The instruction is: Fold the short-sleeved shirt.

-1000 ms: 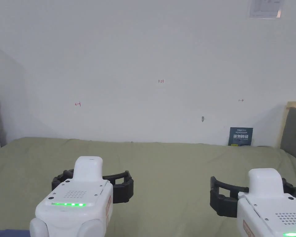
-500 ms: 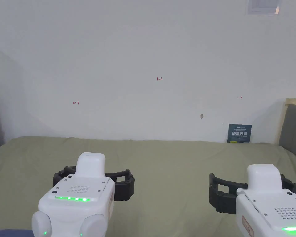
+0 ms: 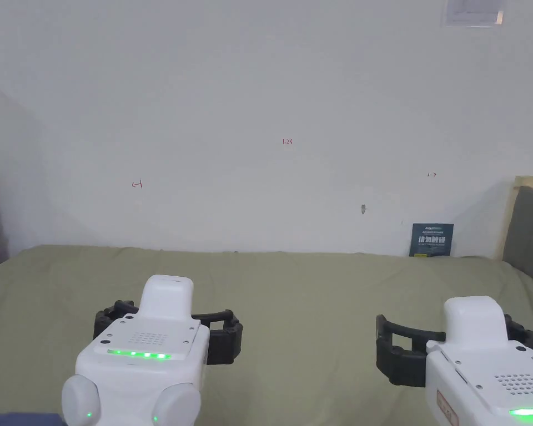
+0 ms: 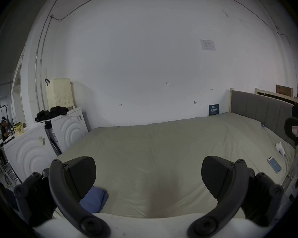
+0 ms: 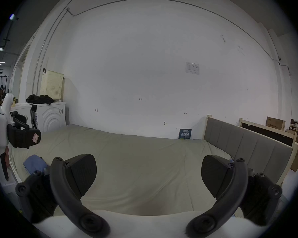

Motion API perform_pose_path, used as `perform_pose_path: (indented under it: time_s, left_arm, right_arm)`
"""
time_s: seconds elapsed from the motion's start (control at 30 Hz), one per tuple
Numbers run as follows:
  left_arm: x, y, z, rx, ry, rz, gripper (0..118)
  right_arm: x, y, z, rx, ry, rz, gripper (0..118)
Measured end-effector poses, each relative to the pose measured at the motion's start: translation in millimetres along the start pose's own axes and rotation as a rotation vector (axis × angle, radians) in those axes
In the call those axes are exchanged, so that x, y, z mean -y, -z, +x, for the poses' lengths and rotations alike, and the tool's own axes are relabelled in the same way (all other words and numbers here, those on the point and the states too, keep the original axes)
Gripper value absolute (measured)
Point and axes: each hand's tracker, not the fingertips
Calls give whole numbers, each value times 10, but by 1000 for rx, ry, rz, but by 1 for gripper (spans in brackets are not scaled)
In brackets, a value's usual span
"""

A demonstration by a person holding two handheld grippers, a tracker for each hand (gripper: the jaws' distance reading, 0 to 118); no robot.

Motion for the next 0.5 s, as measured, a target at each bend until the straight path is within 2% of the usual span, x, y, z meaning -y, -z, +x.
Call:
perform_pose_path:
  time_s: [0.3,0.4,0.5]
  left_arm:
    - [-69,-24,-90,62,-70,-16,118]
    - [-98,-30,-28,-1,-34,-57,118]
    - [-102,-27,-4,5,-33,-58,118]
  right_arm:
    - [16,-20,9,-7,10,5,118]
    - [33,-4,21,-7,12,-2,118]
    - [45,-15,12,-9,18,-2,118]
